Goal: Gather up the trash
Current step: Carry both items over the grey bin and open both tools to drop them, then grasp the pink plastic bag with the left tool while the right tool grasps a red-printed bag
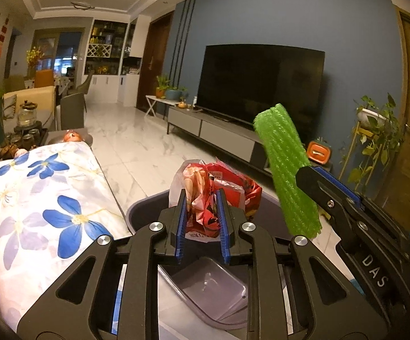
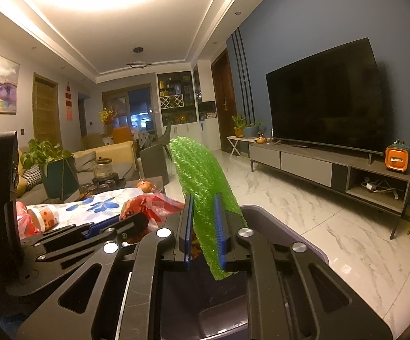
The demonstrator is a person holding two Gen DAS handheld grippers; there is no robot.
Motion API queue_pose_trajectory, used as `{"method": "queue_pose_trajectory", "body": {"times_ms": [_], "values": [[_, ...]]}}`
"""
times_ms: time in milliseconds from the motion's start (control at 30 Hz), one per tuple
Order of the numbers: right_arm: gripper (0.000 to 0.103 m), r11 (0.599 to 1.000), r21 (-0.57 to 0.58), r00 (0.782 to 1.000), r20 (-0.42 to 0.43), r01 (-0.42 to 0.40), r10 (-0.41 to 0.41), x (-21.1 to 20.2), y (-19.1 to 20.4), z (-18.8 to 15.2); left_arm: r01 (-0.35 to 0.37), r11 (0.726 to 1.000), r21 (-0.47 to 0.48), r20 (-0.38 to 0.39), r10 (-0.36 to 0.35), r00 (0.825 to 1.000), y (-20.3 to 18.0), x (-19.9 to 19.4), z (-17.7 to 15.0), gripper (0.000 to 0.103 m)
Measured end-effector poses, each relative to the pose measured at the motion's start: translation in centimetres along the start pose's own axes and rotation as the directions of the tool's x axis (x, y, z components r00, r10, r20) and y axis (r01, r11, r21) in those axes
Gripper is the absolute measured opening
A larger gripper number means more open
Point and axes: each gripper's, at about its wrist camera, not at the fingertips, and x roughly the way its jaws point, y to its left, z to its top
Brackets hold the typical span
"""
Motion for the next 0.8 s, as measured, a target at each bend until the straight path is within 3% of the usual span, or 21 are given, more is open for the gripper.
{"method": "queue_pose_trajectory", "body": {"times_ms": [200, 500, 667, 800], "values": [[0.033, 1.0, -0.002, 1.0, 0.014, 0.02, -0.02, -0.4, 0.0, 0.1, -0.01, 1.0, -0.006, -0.007, 0.01, 1.0, 0.3, -0.1, 0.0, 0.052], [0.053, 1.0, 0.013, 0.999, 0.02, 0.028, -0.029, -1.8, 0.0, -0.1, -0.123, 0.992, -0.03, 0.047, 0.125, 0.991, 1.9, -3.6, -0.2, 0.078], [0.068, 1.0, 0.031, 1.0, 0.018, -0.007, 0.006, -3.2, 0.8, -0.2, -0.211, 0.975, -0.069, 0.077, 0.216, 0.973, 3.3, -7.3, -0.6, 0.085], [0.075, 0.998, 0.031, 0.999, 0.019, -0.051, 0.05, -4.7, 2.2, -0.4, -0.282, 0.953, -0.114, 0.104, 0.294, 0.95, 4.8, -11.1, -1.3, 0.088]]}}
